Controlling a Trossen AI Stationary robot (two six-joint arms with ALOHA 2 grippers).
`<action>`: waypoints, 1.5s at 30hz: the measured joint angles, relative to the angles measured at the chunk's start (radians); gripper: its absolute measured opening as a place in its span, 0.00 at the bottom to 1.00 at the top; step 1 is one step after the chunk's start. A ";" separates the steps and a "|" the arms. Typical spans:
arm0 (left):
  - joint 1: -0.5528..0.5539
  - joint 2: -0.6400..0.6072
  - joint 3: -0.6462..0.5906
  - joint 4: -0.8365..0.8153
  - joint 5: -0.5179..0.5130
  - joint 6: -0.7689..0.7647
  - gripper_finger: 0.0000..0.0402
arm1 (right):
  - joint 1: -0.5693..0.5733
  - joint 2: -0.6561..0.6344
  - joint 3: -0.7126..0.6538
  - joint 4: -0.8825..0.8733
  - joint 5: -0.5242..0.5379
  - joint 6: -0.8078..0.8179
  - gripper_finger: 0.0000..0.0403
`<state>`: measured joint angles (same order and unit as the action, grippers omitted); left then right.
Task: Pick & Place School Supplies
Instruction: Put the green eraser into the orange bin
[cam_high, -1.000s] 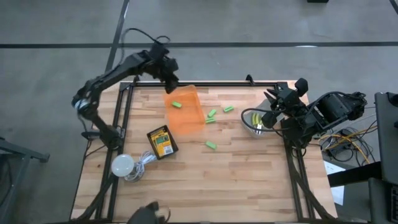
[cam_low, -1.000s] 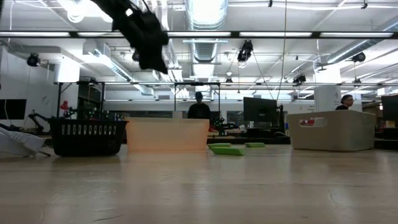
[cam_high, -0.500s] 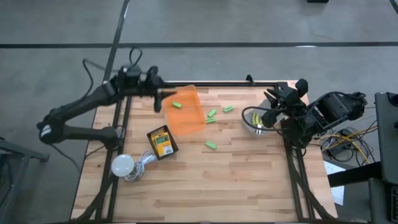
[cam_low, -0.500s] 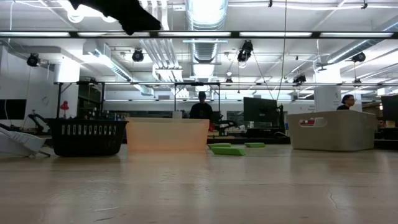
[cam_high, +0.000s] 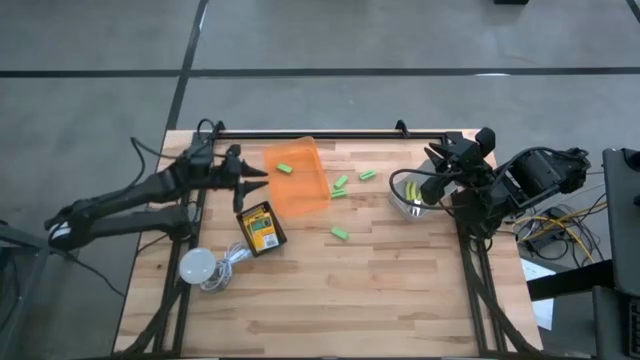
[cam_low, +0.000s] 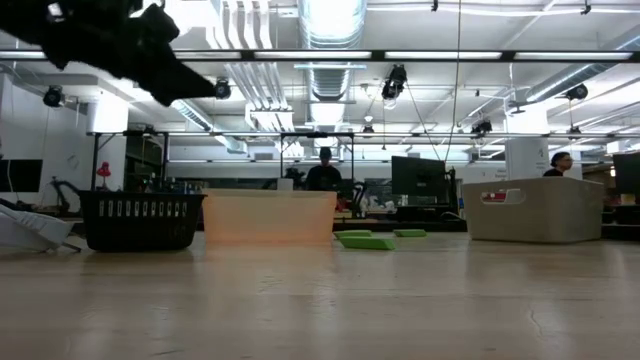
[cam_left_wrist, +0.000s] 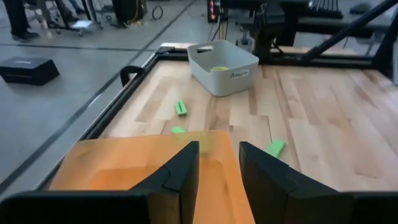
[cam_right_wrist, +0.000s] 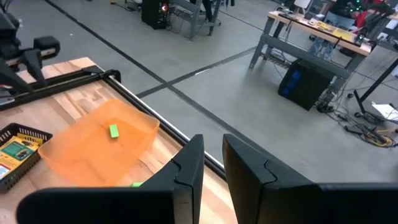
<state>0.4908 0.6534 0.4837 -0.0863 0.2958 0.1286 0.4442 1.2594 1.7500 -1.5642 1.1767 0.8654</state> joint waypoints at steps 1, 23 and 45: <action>0.000 -0.020 -0.033 0.027 0.004 -0.014 0.30 | 0.000 0.000 0.000 0.000 0.000 0.000 0.14; 0.000 -0.283 -0.382 0.255 0.039 -0.268 0.30 | 0.000 -0.008 0.000 0.001 -0.003 0.000 0.14; 0.000 -0.516 -0.475 0.132 -0.056 -0.278 0.30 | 0.000 -0.017 0.000 0.000 -0.010 -0.001 0.14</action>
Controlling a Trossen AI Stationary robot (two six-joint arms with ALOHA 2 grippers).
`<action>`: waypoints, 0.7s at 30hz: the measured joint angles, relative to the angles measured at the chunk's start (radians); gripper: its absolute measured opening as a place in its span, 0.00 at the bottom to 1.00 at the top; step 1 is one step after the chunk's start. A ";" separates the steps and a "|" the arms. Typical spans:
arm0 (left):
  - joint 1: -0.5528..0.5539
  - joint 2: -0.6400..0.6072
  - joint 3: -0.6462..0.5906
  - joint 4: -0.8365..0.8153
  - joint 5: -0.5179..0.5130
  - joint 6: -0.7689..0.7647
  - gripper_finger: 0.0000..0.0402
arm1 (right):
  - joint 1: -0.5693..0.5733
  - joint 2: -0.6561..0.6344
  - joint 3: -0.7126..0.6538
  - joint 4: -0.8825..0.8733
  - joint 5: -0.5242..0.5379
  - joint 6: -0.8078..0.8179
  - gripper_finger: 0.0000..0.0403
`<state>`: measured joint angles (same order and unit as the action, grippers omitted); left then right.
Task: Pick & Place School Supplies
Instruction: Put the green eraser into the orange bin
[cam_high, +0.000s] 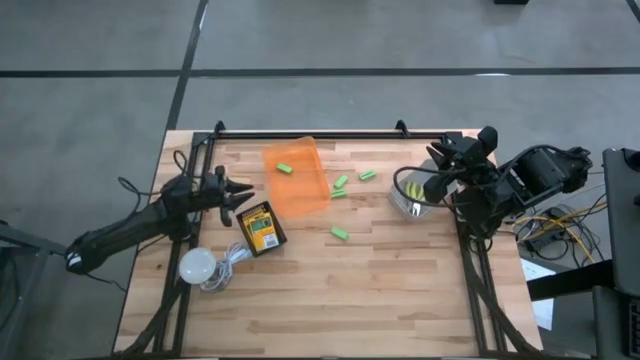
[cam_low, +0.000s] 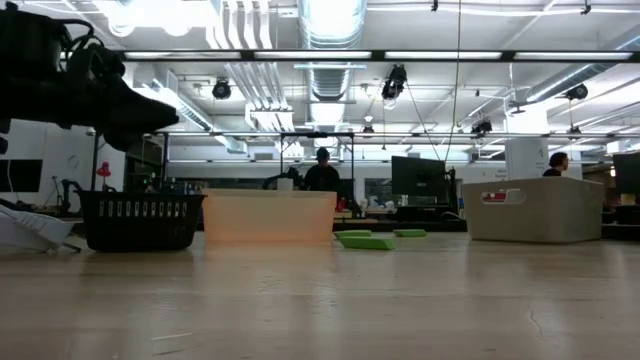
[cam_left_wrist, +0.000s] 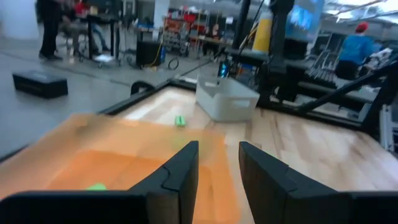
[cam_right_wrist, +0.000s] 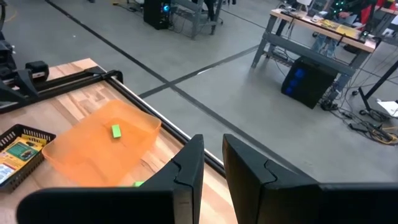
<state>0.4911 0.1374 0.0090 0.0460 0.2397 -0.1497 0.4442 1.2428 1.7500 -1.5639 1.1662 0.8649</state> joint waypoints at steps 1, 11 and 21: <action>0.000 -0.010 0.000 0.000 0.003 0.005 0.30 | 0.000 -0.001 0.000 0.000 0.000 0.000 0.14; 0.000 -0.034 0.032 -0.094 0.014 -0.003 0.30 | 0.000 -0.027 0.000 -0.006 -0.049 -0.012 0.14; -0.001 -0.135 0.105 -0.320 0.039 0.034 0.30 | 0.000 -0.075 0.000 -0.007 -0.045 -0.048 0.14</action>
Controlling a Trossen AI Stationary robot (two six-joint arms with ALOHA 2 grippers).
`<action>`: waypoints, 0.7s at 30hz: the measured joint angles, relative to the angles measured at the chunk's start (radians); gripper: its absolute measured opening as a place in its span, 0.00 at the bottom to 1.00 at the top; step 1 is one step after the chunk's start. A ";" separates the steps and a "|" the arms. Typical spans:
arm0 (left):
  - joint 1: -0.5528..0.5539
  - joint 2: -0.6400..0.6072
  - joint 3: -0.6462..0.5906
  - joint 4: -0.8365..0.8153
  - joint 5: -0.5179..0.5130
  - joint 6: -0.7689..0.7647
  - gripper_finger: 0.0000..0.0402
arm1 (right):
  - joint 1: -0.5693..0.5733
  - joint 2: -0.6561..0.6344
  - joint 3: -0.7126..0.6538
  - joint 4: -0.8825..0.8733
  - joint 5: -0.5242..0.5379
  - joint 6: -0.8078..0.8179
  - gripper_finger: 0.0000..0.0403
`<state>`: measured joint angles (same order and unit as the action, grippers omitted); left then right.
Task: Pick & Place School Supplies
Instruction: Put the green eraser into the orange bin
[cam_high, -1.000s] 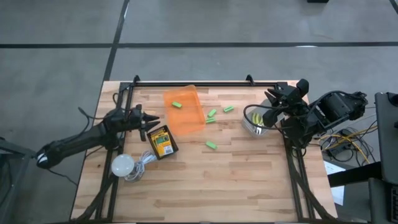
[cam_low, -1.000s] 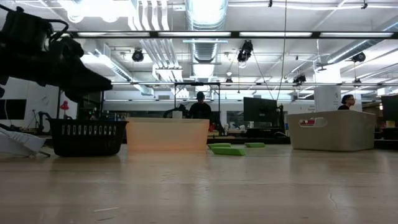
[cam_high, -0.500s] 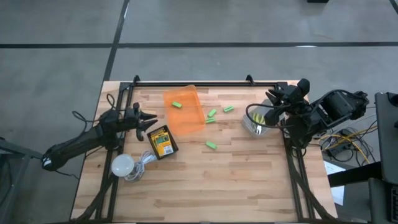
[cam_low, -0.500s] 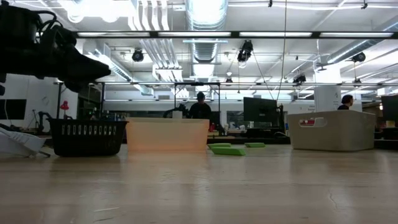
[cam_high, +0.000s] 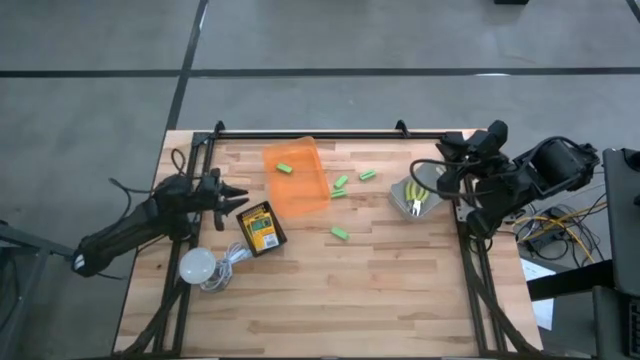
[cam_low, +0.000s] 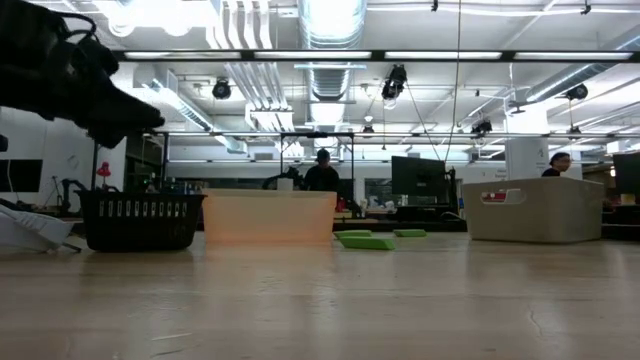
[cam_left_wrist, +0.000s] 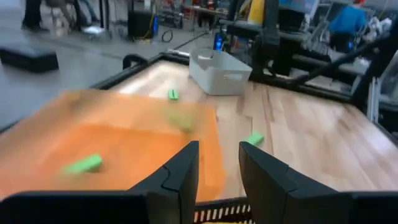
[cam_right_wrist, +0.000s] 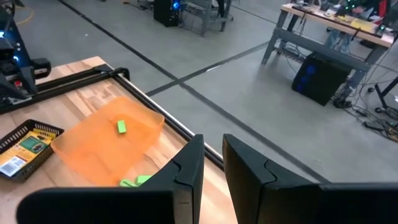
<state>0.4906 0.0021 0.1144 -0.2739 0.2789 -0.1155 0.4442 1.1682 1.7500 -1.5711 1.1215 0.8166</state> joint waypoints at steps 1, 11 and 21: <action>0.000 0.000 -0.001 0.010 -0.008 -0.019 0.30 | 0.000 -0.003 0.000 0.000 0.001 -0.005 0.14; -0.001 0.000 -0.034 0.091 -0.004 -0.070 0.30 | 0.000 -0.010 0.000 0.004 0.007 -0.062 0.14; -0.001 0.014 -0.034 0.073 -0.015 -0.070 0.30 | 0.000 0.019 0.000 0.014 -0.171 -0.065 0.14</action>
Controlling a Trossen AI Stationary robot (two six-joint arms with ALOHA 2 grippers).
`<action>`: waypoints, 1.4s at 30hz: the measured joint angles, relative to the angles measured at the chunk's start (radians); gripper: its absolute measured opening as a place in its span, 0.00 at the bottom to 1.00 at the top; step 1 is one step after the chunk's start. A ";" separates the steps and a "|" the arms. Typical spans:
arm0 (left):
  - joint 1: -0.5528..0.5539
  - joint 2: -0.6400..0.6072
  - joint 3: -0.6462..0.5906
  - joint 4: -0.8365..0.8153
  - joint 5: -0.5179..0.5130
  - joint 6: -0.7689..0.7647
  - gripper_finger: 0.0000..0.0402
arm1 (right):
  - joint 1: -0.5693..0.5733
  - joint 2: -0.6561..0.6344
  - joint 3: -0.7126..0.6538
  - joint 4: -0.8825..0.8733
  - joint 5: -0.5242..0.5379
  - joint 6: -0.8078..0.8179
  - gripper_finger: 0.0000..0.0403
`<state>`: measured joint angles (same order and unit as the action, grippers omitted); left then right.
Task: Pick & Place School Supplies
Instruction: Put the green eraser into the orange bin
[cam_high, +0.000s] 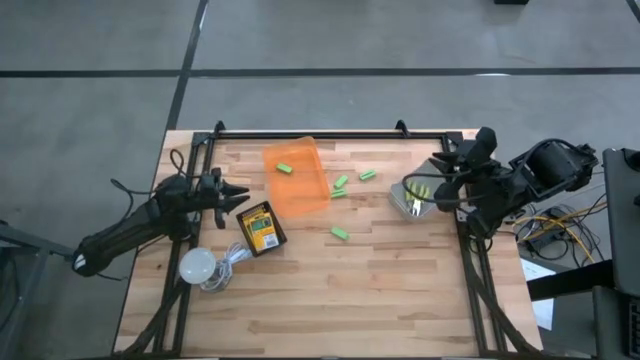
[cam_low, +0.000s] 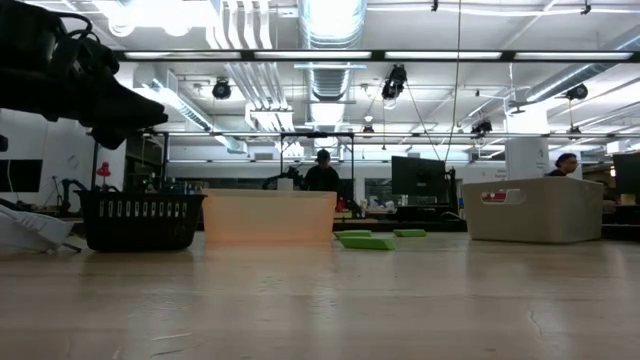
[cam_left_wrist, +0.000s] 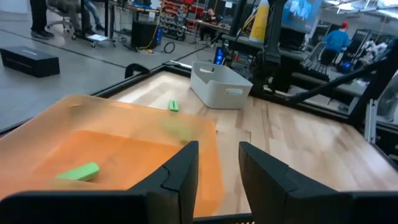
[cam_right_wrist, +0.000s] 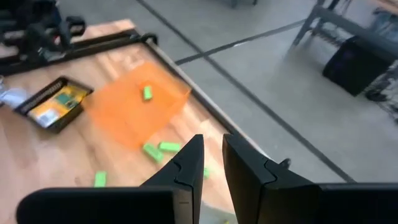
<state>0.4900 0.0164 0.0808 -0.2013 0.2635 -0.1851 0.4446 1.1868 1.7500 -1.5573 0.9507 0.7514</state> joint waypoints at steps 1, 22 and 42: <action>0.000 0.003 -0.001 0.003 0.000 -0.008 0.30 | 0.000 0.002 0.000 0.001 -0.010 -0.001 0.14; 0.000 0.007 0.000 0.013 0.000 -0.027 0.30 | -0.011 0.026 -0.525 1.233 -0.011 -0.459 0.14; 0.000 0.010 -0.002 0.016 0.000 -0.028 0.30 | -0.069 0.233 -0.743 1.262 -0.180 0.109 0.14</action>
<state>0.4900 0.0261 0.0792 -0.1858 0.2635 -0.2131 0.3757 1.4197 1.0071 -0.2949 0.7704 0.8602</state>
